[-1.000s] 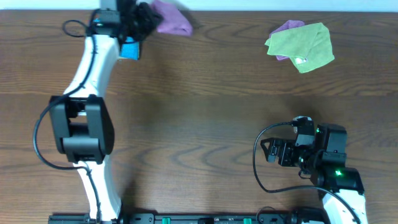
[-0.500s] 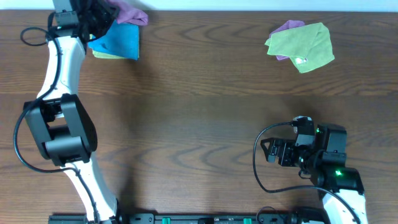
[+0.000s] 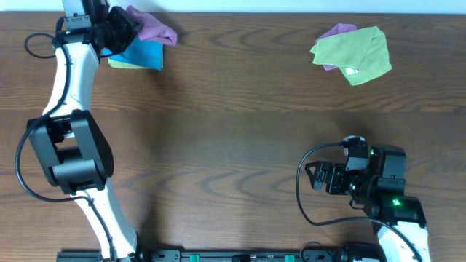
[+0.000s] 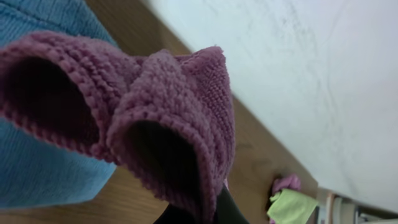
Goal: Fold the cloth
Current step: 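Carry the purple cloth left and lower it onto the blue cloth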
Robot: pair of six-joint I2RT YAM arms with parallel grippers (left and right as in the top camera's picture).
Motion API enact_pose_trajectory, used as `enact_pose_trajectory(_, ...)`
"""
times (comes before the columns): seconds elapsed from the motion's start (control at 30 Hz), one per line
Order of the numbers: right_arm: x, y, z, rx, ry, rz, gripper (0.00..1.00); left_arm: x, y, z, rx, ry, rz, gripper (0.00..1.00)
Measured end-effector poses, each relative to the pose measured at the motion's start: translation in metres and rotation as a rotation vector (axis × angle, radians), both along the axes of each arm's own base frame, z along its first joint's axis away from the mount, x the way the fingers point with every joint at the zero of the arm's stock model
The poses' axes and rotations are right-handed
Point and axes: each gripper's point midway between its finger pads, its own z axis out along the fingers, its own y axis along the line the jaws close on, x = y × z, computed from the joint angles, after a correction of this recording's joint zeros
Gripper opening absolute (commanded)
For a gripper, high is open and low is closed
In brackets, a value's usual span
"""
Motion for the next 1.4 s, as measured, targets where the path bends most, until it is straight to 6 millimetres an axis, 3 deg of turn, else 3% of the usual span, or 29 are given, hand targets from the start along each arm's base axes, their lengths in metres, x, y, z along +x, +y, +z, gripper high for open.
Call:
enact_pose_trajectory(0.33, 0.000, 0.000, 0.000, 0.000, 0.000, 0.000, 0.99, -0.001, 0.002, -0.008, 0.082, -0.028, -0.060, 0.06)
enact_pose_trajectory(0.6, 0.000, 0.000, 0.000, 0.000, 0.000, 0.000, 0.99, 0.003, 0.017, -0.036, 0.207, -0.006, -0.055, 0.06)
enact_pose_trajectory(0.9, 0.000, 0.000, 0.000, 0.000, 0.000, 0.000, 0.99, 0.009, 0.042, -0.048, 0.394, -0.022, -0.038, 0.05)
enact_pose_trajectory(1.2, 0.000, 0.000, 0.000, 0.000, 0.000, 0.000, 0.99, 0.013, 0.055, -0.080, 0.480, 0.015, -0.037, 0.06)
enact_pose_trajectory(1.3, 0.000, 0.000, 0.000, 0.000, 0.000, 0.000, 0.99, 0.012, 0.060, -0.084, 0.517, 0.026, -0.034, 0.08)
enact_pose_trajectory(1.4, 0.000, 0.000, 0.000, 0.000, 0.000, 0.000, 0.99, 0.011, 0.066, -0.085, 0.560, 0.030, -0.034, 0.22)
